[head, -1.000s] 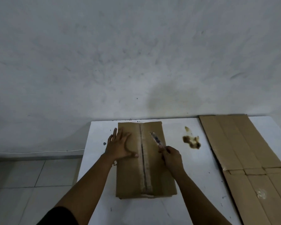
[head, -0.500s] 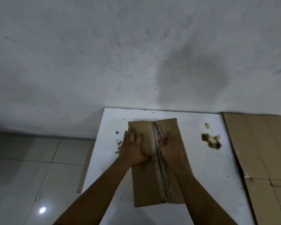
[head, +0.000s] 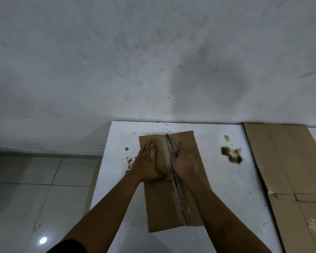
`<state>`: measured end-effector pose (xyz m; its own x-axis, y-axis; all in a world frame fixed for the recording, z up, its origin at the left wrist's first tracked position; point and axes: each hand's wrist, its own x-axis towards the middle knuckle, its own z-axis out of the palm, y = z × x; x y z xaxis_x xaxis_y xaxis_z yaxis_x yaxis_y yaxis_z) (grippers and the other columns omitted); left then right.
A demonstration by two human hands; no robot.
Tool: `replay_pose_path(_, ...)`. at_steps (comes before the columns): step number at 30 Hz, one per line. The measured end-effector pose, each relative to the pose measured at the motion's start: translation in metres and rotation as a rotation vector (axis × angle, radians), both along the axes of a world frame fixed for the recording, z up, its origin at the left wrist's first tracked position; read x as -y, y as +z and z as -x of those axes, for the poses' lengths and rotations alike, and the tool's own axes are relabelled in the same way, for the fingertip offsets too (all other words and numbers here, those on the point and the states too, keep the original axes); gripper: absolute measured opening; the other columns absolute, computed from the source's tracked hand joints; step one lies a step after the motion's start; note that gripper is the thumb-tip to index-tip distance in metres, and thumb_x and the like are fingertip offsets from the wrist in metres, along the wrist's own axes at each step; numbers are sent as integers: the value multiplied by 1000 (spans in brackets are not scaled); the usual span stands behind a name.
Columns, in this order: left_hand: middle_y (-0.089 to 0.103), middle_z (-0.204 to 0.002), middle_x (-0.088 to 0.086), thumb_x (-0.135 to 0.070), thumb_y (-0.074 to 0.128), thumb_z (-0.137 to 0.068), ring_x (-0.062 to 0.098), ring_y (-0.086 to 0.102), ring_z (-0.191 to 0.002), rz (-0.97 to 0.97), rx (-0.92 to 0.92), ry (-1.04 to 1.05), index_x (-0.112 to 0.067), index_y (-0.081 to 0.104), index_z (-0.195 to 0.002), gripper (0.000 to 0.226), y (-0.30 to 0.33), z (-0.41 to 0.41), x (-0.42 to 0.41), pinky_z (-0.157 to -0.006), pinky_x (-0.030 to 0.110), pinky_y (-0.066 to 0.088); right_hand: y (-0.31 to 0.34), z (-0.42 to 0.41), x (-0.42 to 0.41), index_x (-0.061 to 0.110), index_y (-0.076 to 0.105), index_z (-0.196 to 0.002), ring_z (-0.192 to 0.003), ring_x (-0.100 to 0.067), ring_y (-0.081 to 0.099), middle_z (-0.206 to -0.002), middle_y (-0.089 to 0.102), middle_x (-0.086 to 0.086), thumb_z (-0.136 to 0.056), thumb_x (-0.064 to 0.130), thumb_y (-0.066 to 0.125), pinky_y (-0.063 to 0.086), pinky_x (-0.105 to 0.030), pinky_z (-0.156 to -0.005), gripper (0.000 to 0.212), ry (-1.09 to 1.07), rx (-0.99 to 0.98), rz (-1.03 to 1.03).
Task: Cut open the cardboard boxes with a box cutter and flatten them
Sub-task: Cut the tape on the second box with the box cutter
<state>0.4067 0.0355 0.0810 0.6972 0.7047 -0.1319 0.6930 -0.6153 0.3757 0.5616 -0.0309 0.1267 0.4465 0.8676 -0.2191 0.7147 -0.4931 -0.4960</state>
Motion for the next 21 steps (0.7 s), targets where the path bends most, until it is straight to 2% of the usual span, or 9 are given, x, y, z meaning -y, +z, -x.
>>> replay_pose_path(4, -7, -165, 12, -103, 35, -52, 23, -14, -151, 21, 34, 1, 3, 6, -155, 151, -7, 1, -3, -122, 36, -6, 10, 7, -7, 14, 34, -150, -104, -30, 65, -120, 66, -11, -104, 29, 39, 49, -35, -76, 48, 10, 18, 8)
replay_pose_path(7, -12, -165, 9, -100, 42, -51, 20, -17, -150, 44, 18, 16, -2, -3, -156, 151, -7, 0, -3, -122, 34, -8, 12, 14, -4, 15, 31, -152, -108, -29, 64, -124, 65, -11, -104, 30, 39, 48, -34, -78, 51, 0, 42, 47)
replay_pose_path(10, -15, -165, 7, -88, 43, -59, 15, -22, -147, 62, 14, 25, -4, -5, -157, 137, -6, 0, -4, -124, 36, -5, 10, 21, 8, 17, 29, -153, -109, -28, 63, -124, 65, -10, -104, 30, 39, 45, -34, -78, 52, -18, 39, 65)
replay_pose_path(13, -16, -165, 5, -89, 23, -74, 11, -24, -145, 80, 19, 33, -2, 9, -157, 121, -7, 0, -6, -122, 31, -7, 11, 22, 19, 16, 28, -153, -113, -31, 61, -127, 63, -12, -102, 33, 43, 47, -38, -86, 56, -13, 21, 71)
replay_pose_path(14, -14, -165, 5, -85, 22, -80, 10, -23, -145, 73, 23, 40, -1, 9, -157, 114, -6, -1, -5, -123, 31, -7, 12, 22, 21, 15, 28, -153, -113, -31, 61, -127, 63, -12, -101, 34, 44, 47, -38, -86, 57, -9, 20, 73)
replay_pose_path(16, -9, -166, 6, -68, 38, -93, 10, -20, -146, 55, 32, 52, -3, -1, -156, 99, -5, -2, -3, -124, 35, -3, 12, 22, 24, 15, 29, -153, -112, -32, 61, -124, 64, -13, -101, 34, 45, 47, -37, -84, 58, -8, 31, 76)
replay_pose_path(18, -4, -166, 7, -55, 47, -97, 10, -18, -147, 60, 37, 52, -5, -11, -155, 96, -5, -2, -2, -123, 30, -8, 11, 24, 26, 15, 30, -152, -111, -32, 62, -123, 64, -13, -102, 32, 43, 45, -37, -80, 54, -22, 34, 71)
replay_pose_path(21, -6, -166, 7, -67, 40, -93, 11, -18, -148, 62, 45, 56, -4, -12, -155, 103, -5, -1, -1, -118, 23, -14, 11, 21, 23, 15, 36, -145, -104, -30, 65, -116, 67, -11, -102, 29, 41, 42, -33, -72, 46, -37, 32, 9)
